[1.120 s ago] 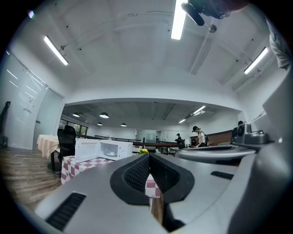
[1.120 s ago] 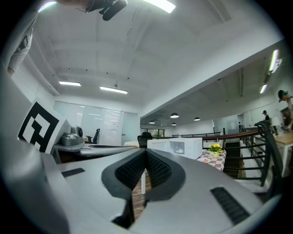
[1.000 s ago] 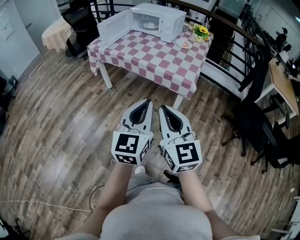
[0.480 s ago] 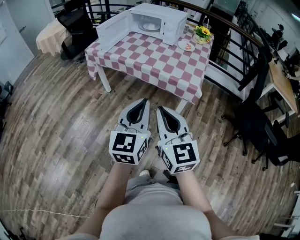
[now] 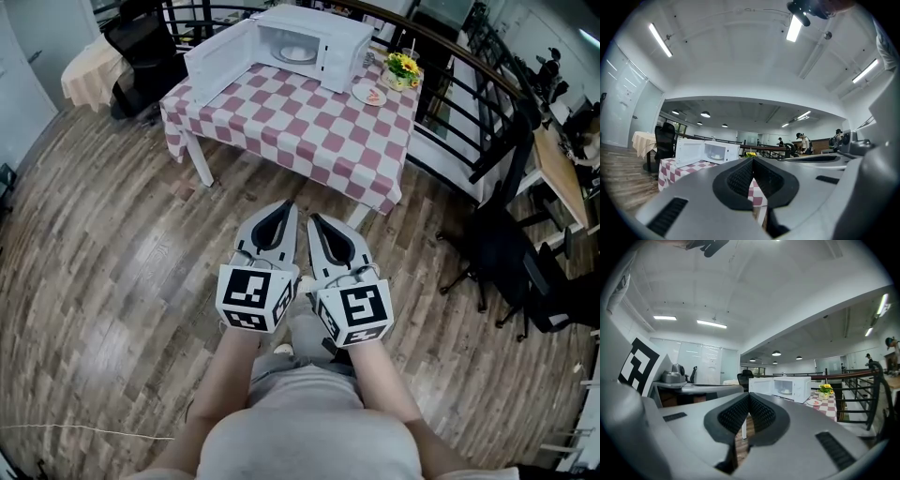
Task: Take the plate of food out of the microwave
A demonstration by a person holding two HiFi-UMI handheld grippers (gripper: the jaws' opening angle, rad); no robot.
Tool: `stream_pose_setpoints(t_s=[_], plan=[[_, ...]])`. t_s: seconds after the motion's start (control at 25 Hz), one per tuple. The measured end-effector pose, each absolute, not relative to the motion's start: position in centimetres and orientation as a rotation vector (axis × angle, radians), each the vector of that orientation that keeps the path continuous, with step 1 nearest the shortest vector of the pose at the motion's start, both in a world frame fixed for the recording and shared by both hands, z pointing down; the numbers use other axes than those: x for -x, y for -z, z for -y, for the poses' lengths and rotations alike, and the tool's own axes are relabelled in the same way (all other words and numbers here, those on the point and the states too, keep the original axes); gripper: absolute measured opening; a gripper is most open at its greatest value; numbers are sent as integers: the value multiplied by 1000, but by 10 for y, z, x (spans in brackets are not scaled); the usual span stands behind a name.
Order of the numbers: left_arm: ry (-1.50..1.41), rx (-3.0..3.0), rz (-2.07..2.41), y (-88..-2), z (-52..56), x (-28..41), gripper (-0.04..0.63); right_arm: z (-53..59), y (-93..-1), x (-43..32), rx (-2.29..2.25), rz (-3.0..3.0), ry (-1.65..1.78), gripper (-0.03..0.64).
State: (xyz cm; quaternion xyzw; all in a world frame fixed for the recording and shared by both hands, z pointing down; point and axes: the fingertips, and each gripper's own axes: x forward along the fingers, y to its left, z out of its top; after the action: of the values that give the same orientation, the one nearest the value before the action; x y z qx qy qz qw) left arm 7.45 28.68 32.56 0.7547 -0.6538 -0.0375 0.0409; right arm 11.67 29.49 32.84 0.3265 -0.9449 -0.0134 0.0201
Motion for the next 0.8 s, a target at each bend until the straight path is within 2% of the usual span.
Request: stream_pose_setpoints(t_s=[0.8], plan=[[120, -2264, 2034, -334, -162, -24, 2, -167, -326, -79, -1042, 2951, 67, 23]])
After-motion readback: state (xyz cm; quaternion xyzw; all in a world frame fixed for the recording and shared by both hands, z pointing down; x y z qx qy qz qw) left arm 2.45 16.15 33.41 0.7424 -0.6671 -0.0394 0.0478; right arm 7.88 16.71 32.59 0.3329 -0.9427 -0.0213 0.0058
